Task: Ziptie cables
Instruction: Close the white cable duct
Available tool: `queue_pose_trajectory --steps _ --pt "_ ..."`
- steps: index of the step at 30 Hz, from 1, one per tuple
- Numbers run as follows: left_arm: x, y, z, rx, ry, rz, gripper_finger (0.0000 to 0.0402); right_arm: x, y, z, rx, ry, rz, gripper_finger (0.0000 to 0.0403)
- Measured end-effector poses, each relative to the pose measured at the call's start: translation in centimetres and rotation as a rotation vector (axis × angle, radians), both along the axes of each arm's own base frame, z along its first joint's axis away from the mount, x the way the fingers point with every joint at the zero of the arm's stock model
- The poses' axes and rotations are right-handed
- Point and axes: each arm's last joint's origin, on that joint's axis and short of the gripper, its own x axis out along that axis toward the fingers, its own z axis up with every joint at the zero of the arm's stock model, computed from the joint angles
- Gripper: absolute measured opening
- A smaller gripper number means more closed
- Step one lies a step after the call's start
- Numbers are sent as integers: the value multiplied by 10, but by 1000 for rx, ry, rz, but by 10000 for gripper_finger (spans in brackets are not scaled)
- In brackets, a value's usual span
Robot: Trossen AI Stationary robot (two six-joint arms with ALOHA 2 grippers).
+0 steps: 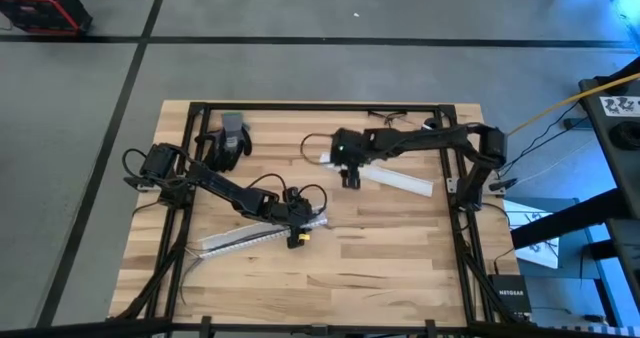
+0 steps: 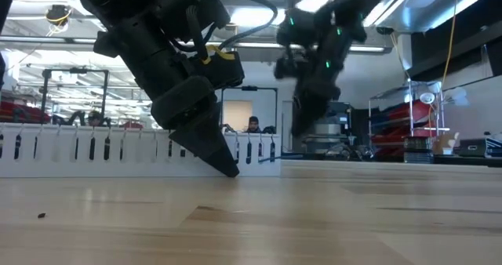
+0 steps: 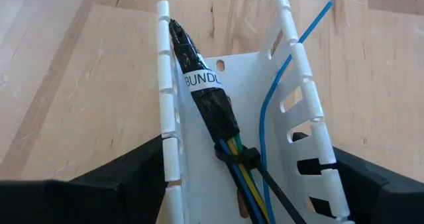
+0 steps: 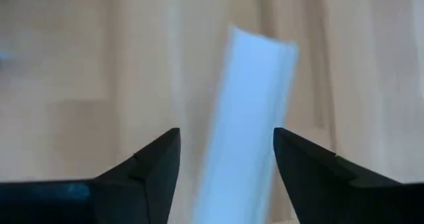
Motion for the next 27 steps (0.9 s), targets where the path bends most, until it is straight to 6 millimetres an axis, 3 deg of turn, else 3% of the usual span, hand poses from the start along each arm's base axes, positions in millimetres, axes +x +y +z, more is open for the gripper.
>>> queue_pose_trajectory --steps 5,12,17,22,27 --pt "0 0 0 -3 0 4 298 -24 -21 -35 52 4 -57 212" --pt "0 0 0 -3 -2 4 298 -45 -19 -65 65 -50 -63 160" --pt "0 0 0 2 -7 -2 298 -48 -17 -69 58 -45 -63 106" --pt "1 0 1 -7 -20 7 298 -48 -17 -70 70 -45 -59 16" --pt "1 -1 4 -16 -23 15 298 -48 -13 -68 55 -41 -42 5"
